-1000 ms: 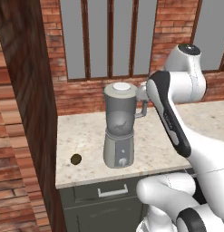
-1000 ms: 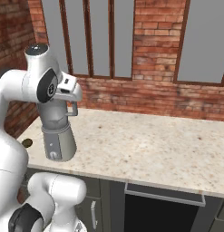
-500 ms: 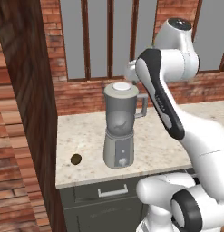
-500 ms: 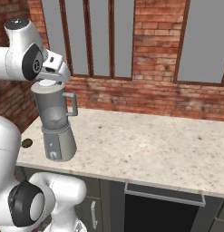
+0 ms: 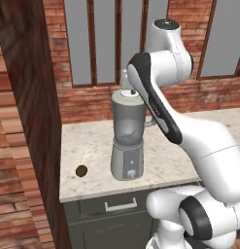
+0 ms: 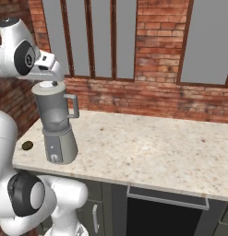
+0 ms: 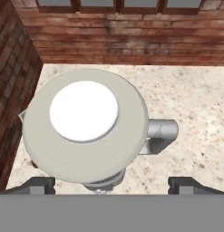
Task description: Open the blender lid, put the kiwi in the blender, close the lid, and start the blender.
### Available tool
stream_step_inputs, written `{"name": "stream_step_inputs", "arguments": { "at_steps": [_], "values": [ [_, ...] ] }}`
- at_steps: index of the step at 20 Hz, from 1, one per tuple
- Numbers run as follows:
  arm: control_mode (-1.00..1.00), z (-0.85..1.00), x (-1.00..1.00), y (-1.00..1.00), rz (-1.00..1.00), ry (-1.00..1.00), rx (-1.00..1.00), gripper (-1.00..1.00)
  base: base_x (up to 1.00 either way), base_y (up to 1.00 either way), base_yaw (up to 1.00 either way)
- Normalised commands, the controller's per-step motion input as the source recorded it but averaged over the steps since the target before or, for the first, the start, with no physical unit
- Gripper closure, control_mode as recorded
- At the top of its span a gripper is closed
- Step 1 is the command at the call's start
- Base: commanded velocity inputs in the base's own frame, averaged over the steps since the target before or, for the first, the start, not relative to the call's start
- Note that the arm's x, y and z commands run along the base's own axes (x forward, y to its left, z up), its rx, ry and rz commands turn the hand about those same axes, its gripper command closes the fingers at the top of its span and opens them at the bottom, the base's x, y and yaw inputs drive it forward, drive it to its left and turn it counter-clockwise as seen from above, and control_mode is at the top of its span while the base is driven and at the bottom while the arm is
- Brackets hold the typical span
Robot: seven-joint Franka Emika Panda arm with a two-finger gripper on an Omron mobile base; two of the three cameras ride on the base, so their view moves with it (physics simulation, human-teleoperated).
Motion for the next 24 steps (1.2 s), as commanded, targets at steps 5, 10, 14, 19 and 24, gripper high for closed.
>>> {"name": "stream_step_inputs", "arguments": {
  "at_steps": [5, 10, 14, 19, 24],
  "values": [
    [-1.00, -0.27, 0.24, 0.35, 0.00, 0.07, -0.08, -1.00, 0.00, 0.00, 0.00],
    [-1.00, -0.04, 0.39, 0.11, 0.01, 0.04, 0.00, -1.00, 0.00, 0.00, 0.00],
    [-1.00, -0.01, 0.28, 0.00, 0.05, 0.04, 0.00, -1.00, 0.00, 0.00, 0.00],
    [-1.00, -0.10, 0.24, 0.00, 0.04, 0.04, 0.00, -1.00, 0.00, 0.00, 0.00],
    [-1.00, -0.12, 0.03, -0.03, 0.02, 0.01, 0.00, -1.00, 0.00, 0.00, 0.00]
  ]
}}
